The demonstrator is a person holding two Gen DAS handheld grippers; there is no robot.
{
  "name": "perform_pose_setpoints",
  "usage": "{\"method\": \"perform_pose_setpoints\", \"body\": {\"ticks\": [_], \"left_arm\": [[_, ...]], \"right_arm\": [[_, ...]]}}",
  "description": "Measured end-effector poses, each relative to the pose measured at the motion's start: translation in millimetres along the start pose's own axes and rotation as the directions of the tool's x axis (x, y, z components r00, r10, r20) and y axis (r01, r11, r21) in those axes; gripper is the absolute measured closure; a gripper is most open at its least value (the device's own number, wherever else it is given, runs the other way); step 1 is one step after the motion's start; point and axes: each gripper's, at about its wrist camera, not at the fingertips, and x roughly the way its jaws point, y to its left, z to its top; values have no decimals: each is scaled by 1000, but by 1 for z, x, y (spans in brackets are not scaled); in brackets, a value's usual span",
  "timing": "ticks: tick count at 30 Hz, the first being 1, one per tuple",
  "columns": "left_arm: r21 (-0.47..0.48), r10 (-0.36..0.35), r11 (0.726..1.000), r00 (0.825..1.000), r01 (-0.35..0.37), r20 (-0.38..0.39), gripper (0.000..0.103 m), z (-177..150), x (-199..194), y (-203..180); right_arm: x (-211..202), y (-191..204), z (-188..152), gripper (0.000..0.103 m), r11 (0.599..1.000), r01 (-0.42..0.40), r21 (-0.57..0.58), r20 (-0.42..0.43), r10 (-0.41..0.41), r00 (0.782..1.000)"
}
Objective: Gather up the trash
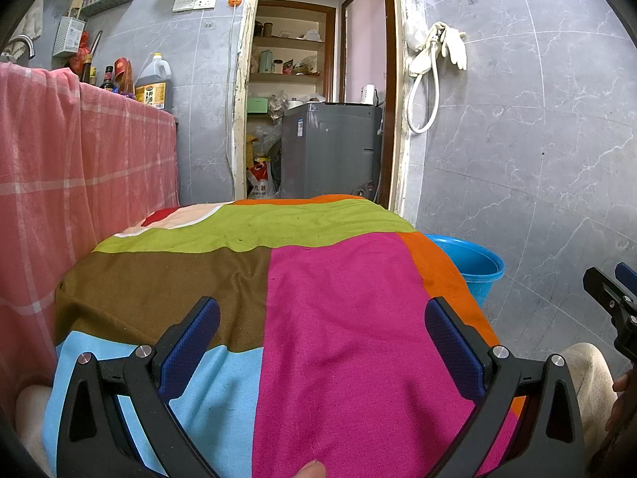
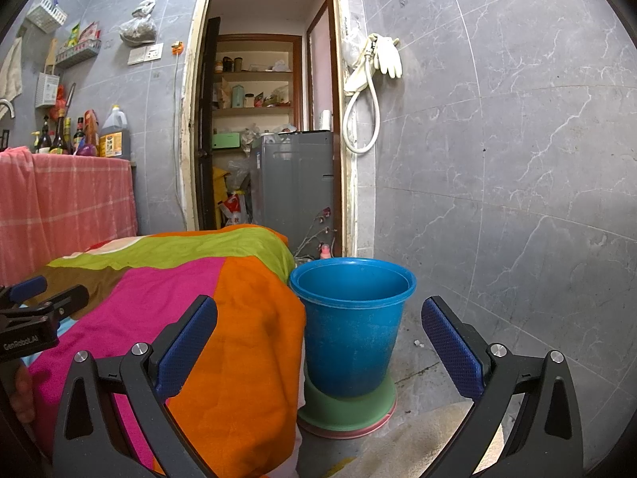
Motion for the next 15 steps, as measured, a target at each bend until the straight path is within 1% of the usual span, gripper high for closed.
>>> {"method": "perform_pose_setpoints", "body": {"ticks": [15], "left_arm": [[8,-3,1000,1000,3,14,2,1,-2,-2]], "right_arm": [[-1,1,0,0,1000,0,0,-1,0,1000]]}}
